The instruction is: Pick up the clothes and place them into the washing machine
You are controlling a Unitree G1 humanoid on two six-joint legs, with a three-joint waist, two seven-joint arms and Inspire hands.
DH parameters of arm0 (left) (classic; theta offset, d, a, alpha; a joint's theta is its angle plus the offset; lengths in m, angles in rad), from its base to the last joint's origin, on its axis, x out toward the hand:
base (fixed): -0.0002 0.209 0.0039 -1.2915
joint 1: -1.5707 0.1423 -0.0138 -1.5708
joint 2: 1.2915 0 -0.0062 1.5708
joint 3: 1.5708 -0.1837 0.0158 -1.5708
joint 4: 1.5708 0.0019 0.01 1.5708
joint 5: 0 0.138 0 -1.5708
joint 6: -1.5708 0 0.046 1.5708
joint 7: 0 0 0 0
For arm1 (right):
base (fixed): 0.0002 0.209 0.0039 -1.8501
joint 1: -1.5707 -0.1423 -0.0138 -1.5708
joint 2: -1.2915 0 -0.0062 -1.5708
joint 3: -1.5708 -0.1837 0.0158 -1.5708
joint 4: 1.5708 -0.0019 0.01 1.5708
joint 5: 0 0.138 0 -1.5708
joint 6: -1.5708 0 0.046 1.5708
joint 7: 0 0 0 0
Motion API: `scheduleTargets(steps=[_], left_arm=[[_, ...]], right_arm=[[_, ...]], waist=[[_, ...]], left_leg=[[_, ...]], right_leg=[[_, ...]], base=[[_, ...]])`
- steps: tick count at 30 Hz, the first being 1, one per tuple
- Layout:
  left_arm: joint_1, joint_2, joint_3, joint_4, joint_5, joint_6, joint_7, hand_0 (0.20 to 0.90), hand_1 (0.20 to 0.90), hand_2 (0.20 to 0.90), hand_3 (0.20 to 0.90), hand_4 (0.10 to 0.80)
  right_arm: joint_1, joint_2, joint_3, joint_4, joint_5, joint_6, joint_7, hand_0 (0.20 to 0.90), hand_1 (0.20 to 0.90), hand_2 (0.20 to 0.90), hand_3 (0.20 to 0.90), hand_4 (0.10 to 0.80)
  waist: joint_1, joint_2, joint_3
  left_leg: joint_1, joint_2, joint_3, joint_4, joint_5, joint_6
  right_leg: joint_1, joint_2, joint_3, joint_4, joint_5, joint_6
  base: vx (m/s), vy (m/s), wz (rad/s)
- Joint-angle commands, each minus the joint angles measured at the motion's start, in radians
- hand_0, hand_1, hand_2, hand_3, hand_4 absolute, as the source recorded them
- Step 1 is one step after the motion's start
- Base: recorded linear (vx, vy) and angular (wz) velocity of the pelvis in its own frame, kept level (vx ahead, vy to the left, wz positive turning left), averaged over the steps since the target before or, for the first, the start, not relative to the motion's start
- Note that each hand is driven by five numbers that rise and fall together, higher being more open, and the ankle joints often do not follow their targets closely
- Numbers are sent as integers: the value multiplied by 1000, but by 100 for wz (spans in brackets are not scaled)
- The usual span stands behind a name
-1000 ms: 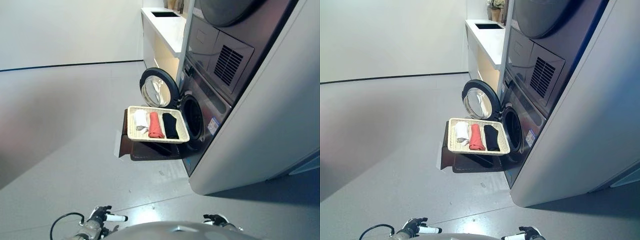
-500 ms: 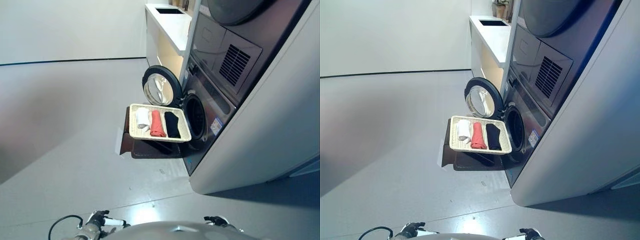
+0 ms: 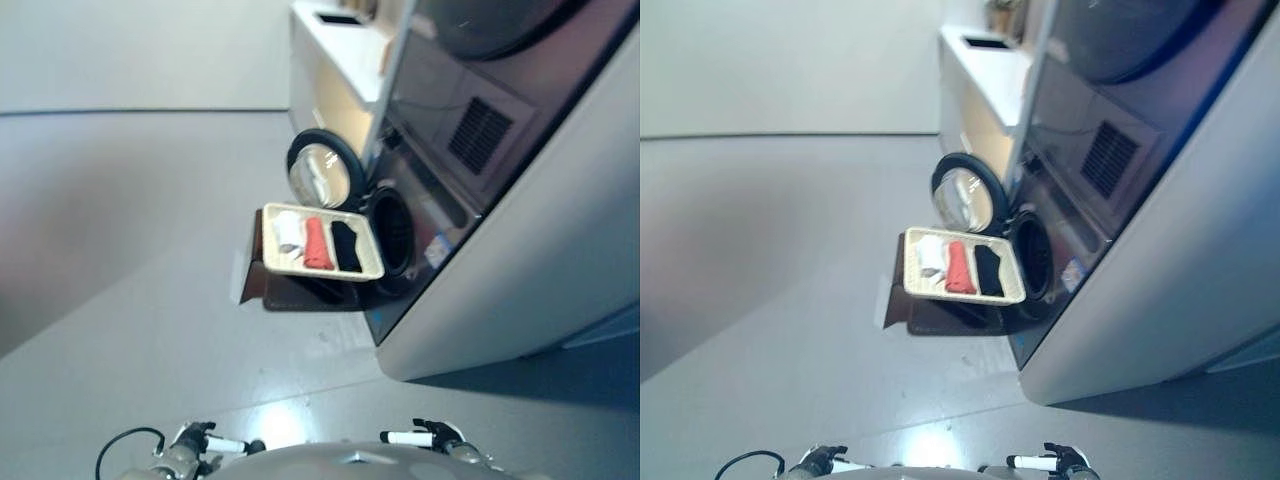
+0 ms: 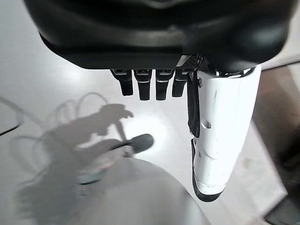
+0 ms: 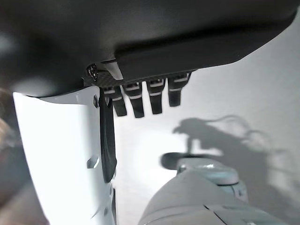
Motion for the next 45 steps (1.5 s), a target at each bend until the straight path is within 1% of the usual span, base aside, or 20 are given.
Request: scheduleTargets(steps=[1,4,5,10,11,14,16,17,19,20,22,24,26,28,30,32,36,39,41,45], left_arm=[[-2,39,-8,-9,10,-14,23,900,900,900,900,800],[6,39,-3,-13,15,-12,24,900,900,900,900,800],[7,39,-8,-7,21,-10,26,900,900,900,900,800],[1,34,-12,-9,15,-12,29,900,900,900,900,800],[-1,26,-22,-18,19,-11,26,900,900,900,900,800],[-20,9,-47,-69,17,-21,17,900,900,900,900,800],[-21,10,-47,-69,17,-21,18,900,900,900,900,800],[-27,15,-49,-80,4,-22,20,900,900,900,900,800],[-30,20,-46,-78,-1,-23,25,900,900,900,900,800],[-27,33,-44,-75,-9,-24,29,900,900,900,900,800],[-26,32,-45,-75,-9,-24,29,900,900,900,900,800],[11,45,-33,-51,-16,-23,30,900,900,900,900,800],[14,45,-28,-45,-17,-23,31,900,900,900,900,800],[35,49,-14,-28,-13,-21,25,900,900,900,900,800],[41,50,-12,-20,-9,-22,24,900,900,900,900,800],[38,50,-19,-16,0,-23,20,900,900,900,900,800],[29,52,-27,-21,12,-27,16,900,900,900,900,800],[10,52,-43,-30,12,-31,18,900,900,900,900,800],[-11,58,-49,-52,7,-36,18,900,900,900,900,800],[-11,57,-50,-53,15,-36,18,900,900,900,900,800]], right_arm=[[6,-3,47,5,-24,20,-8,900,900,900,900,800],[11,0,52,-5,-30,16,-3,900,900,900,900,800],[22,-1,46,-10,-27,10,-3,900,900,900,900,800],[31,-1,35,-13,-23,7,-2,900,900,900,900,800],[31,-4,36,-20,-27,1,-1,900,900,900,900,800],[22,-19,39,-53,-9,-2,0,900,900,900,900,800],[22,-18,38,-53,-9,-2,1,900,900,900,900,800],[3,-17,49,-74,-5,1,1,900,900,900,900,800],[-5,-13,53,-79,-3,-1,3,900,900,900,900,800],[-15,-8,55,-87,4,-4,0,900,900,900,900,800],[-14,-9,54,-87,4,-4,0,900,900,900,900,800],[-12,-4,55,-78,13,-10,1,900,900,900,900,800],[-11,-2,55,-74,14,-11,0,900,900,900,900,800],[-5,4,55,-65,14,-15,0,900,900,900,900,800],[0,5,55,-64,14,-16,2,900,900,900,900,800],[14,4,45,-66,10,-17,7,900,900,900,900,800],[11,3,37,-54,7,-14,10,900,900,900,900,800],[14,4,37,-39,5,-12,9,900,900,900,900,800],[12,0,29,-20,10,-6,3,900,900,900,900,800],[4,-4,31,-27,13,-5,2,900,900,900,900,800]], waist=[[-23,103,0],[-42,91,-17],[-61,92,-43],[-73,101,-65],[-70,82,-86],[-33,-1,-97],[-35,-12,-97],[12,-71,-51],[27,-81,-39],[52,-97,-20],[57,-88,-16],[102,-79,5],[113,-71,9],[165,-44,6],[186,-45,-4],[169,-39,-31],[144,-29,-90],[133,-31,-103],[135,-22,-120],[139,-3,-118]], left_leg=[[381,114,-111,-398,244,-133],[403,111,-117,-398,245,-132],[412,132,-126,-398,251,-119],[408,154,-146,-364,281,-115],[377,166,-143,-245,306,-123],[251,106,-111,167,273,-130],[244,95,-114,167,282,-130],[88,27,-93,560,211,-131],[48,28,-83,592,203,-124],[-60,25,-72,520,206,-115],[-54,36,-71,528,194,-115],[-136,95,-62,223,229,-97],[-146,102,-67,144,242,-97],[-181,88,-107,-176,281,-95],[-188,105,-96,-298,309,-114],[-164,122,-61,-326,324,-142],[-74,136,-83,-380,330,-150],[-39,130,-72,-388,328,-154],[1,102,-56,-398,325,-153],[43,79,-57,-398,316,-146]], right_leg=[[-317,72,-92,-72,134,-161],[-291,78,-121,-72,158,-160],[-283,116,-71,-72,153,-163],[-250,122,-46,-72,168,-158],[-200,125,-26,-72,187,-155],[-59,105,6,-72,170,-172],[-63,94,7,-72,176,-171],[30,69,30,-72,183,-182],[51,71,37,-72,182,-185],[85,65,46,-72,175,-184],[92,75,48,-72,172,-185],[157,98,76,-72,146,-187],[171,103,81,-72,132,-188],[219,128,130,-72,97,-189],[236,122,159,-72,89,-187],[234,114,162,-72,98,-187],[226,95,165,-72,108,-187],[228,75,161,-70,121,-187],[217,40,155,-2,131,-187],[184,42,159,137,140,-180]], base=[[323,-119,-30],[305,-128,22],[387,-163,50],[269,-146,48],[553,-338,53],[605,-414,35],[257,-241,-41],[343,-362,-31],[308,-252,-5],[170,-80,-34],[182,-44,-30],[361,-8,-36],[230,16,-52],[427,66,-61],[317,98,-58],[178,104,-90],[189,163,-69],[85,140,-57],[164,264,1],[105,198,-25]])
